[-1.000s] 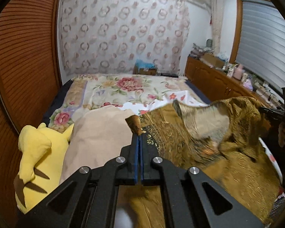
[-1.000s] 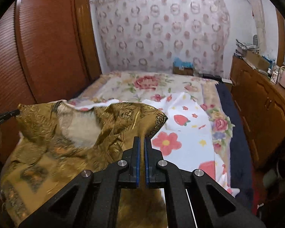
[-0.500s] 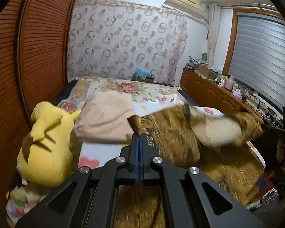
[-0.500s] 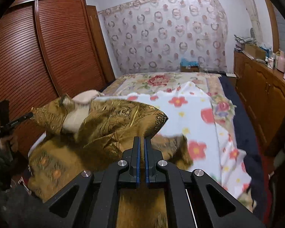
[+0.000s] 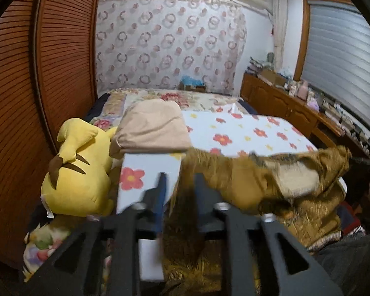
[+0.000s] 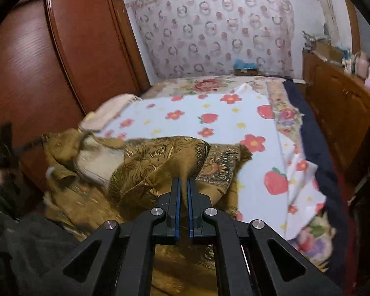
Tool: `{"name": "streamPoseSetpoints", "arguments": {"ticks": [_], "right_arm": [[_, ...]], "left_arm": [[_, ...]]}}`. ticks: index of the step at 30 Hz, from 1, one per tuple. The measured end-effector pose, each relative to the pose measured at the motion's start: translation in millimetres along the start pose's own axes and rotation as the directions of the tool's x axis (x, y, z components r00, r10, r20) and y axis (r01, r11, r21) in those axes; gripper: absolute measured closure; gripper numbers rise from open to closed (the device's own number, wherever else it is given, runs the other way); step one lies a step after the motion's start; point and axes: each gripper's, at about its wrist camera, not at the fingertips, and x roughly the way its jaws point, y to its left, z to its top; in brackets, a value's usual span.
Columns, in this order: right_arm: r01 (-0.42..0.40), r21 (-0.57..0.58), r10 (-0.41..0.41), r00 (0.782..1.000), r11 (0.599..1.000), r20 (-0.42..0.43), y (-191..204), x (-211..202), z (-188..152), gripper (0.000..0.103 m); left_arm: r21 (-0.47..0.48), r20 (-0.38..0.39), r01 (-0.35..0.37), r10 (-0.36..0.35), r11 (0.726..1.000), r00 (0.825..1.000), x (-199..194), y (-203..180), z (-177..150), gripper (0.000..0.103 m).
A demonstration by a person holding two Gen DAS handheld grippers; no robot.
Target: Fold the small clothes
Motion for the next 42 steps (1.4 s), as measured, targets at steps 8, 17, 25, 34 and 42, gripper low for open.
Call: {"name": "streamPoseSetpoints", "arguments": {"ticks": [8, 17, 25, 34, 42], "right_arm": [[0.087, -0.028, -0.086, 0.996, 0.996, 0.030, 10.8, -3.9, 28.2, 0.068], [0.138, -0.072, -0.140, 0.990, 0.988, -0.028, -3.4, 54.0, 53.7, 0.053], [0.183, -0.039, -0.187, 0.965, 0.982, -0.185, -29.3, 121.5, 65.5, 0.052], [0.175, -0.019, -0.174, 0.951, 0.984, -0.257, -35.6, 141.1, 68.7, 0.045], [0.082, -0.128, -0.115, 0.952, 0.988, -0.282, -4.2, 139.9, 65.5, 0.095]], "left_arm": [[0.029, -0.001, -0.010, 0.010, 1.000, 1.000, 21.1, 3.4, 20.9, 0.032], [0.106, -0.116, 0.011, 0.002, 0.994, 0.993, 89.9, -0.4, 42.3, 0.032], [0.049, -0.312, 0.061, -0.042, 0.997, 0.949, 143.8, 14.3, 27.0, 0.032], [0.018, -0.409, 0.106, -0.090, 0.994, 0.908, 158.4, 11.6, -0.4, 0.032], [0.022, -0.364, 0.184, -0.164, 0.983, 0.917, 144.8, -0.7, -0.9, 0.093]]}}
